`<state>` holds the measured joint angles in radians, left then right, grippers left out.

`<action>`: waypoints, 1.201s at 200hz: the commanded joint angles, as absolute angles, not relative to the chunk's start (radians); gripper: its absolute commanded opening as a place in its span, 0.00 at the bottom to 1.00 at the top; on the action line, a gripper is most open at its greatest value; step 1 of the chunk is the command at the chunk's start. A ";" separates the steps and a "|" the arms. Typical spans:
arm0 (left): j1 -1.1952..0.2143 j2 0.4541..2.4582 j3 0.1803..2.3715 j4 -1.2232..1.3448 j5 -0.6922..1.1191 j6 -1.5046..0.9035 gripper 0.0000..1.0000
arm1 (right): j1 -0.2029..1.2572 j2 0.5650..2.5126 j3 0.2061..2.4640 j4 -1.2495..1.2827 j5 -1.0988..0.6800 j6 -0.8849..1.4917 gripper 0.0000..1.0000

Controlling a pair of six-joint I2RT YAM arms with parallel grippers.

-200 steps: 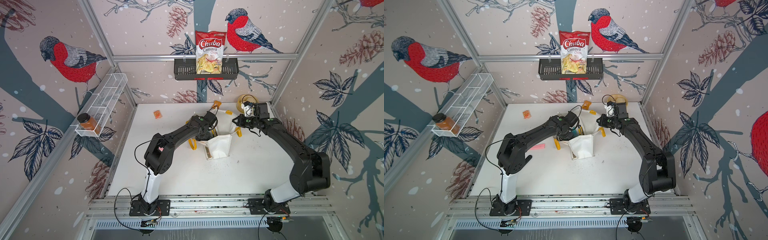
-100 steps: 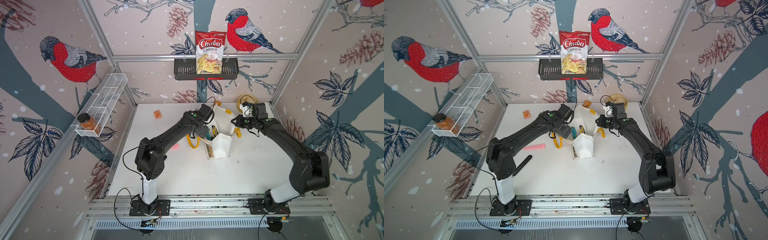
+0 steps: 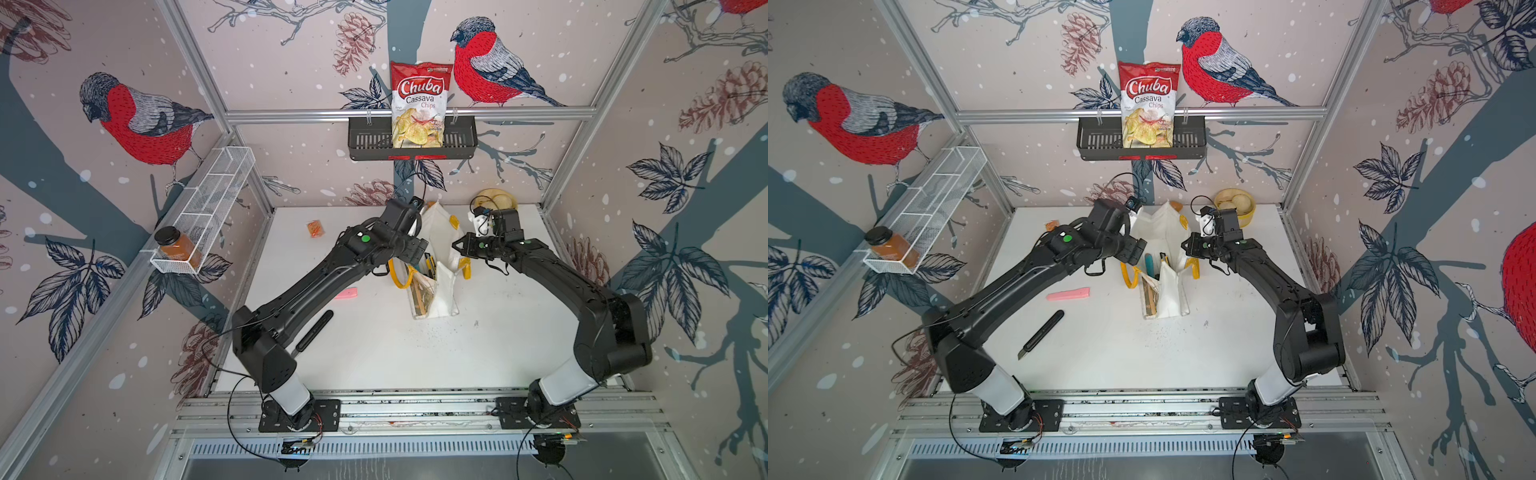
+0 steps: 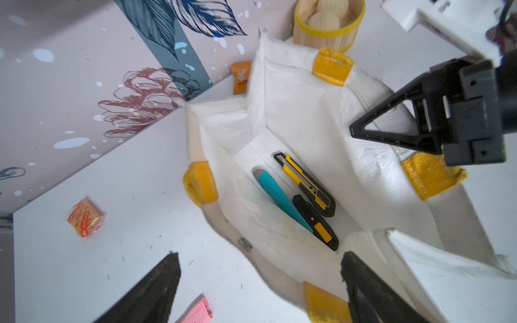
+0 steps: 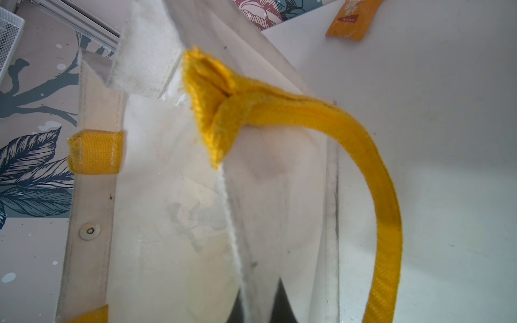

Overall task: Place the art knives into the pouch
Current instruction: Place the utility knife in the pouch, then move the utility knife at the center of the board.

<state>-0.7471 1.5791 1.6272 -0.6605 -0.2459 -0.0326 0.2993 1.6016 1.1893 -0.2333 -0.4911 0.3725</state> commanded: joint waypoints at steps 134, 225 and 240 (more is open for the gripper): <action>-0.367 1.242 0.966 -0.814 -0.220 -0.485 0.96 | 0.293 1.636 1.163 -0.175 -0.535 0.375 0.00; -0.247 1.373 0.877 -0.773 -0.046 -0.505 0.95 | 0.281 1.636 1.124 -0.130 -0.574 0.379 0.00; -0.219 1.426 0.881 -0.760 -0.030 -0.492 0.96 | 0.276 1.636 1.122 -0.129 -0.583 0.379 0.00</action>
